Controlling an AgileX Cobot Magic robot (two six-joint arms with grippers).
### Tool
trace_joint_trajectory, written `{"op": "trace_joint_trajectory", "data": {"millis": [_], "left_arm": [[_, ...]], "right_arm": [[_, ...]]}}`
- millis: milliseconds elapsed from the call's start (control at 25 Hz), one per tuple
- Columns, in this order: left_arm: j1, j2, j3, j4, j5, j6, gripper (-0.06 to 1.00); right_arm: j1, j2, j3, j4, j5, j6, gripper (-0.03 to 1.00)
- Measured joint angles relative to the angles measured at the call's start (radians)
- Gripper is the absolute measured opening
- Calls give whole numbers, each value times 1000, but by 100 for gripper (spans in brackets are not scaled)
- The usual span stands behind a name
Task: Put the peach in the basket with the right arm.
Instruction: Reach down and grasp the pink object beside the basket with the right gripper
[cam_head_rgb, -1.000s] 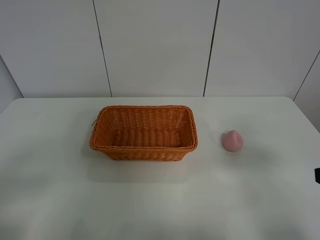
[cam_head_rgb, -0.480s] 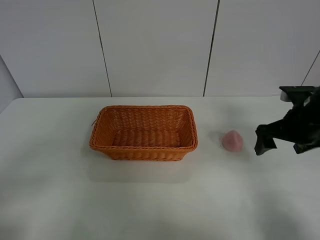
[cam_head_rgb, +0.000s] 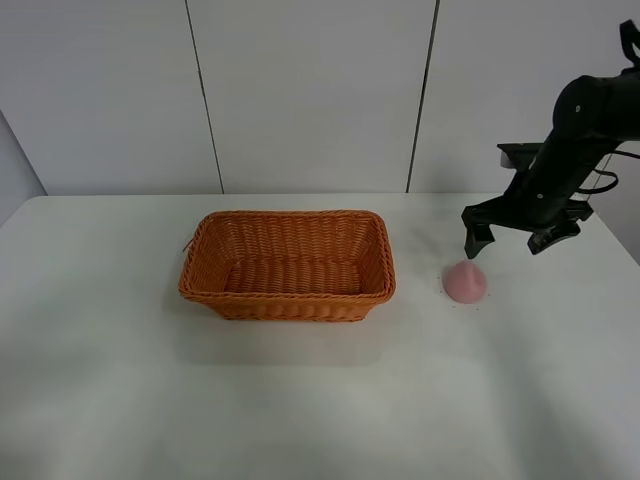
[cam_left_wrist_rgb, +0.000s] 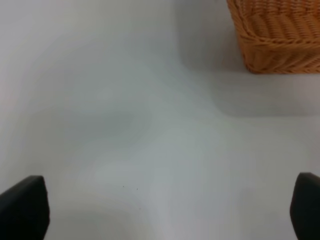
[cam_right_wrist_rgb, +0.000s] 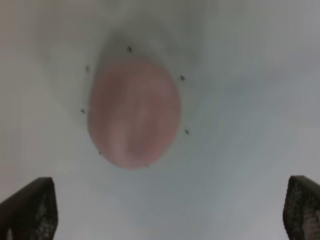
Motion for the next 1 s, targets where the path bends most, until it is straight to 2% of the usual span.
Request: {"op": "trace_joint_trajectory", "data": {"millis": [240,800,920,1000], "left_arm": [[0,0,0,0,0,0,99],[0,0,0,0,0,0,99],[0,0,0,0,0,0,99],[0,0,0,0,0,0,99]], "right_arm": [[32,64,-22,14,-17,-4,70],[31,224,-24,10,-160,-2,70],[31,224,-24,11,-164,-2,63],[31,225,-24,11,-162,-1,55]]}}
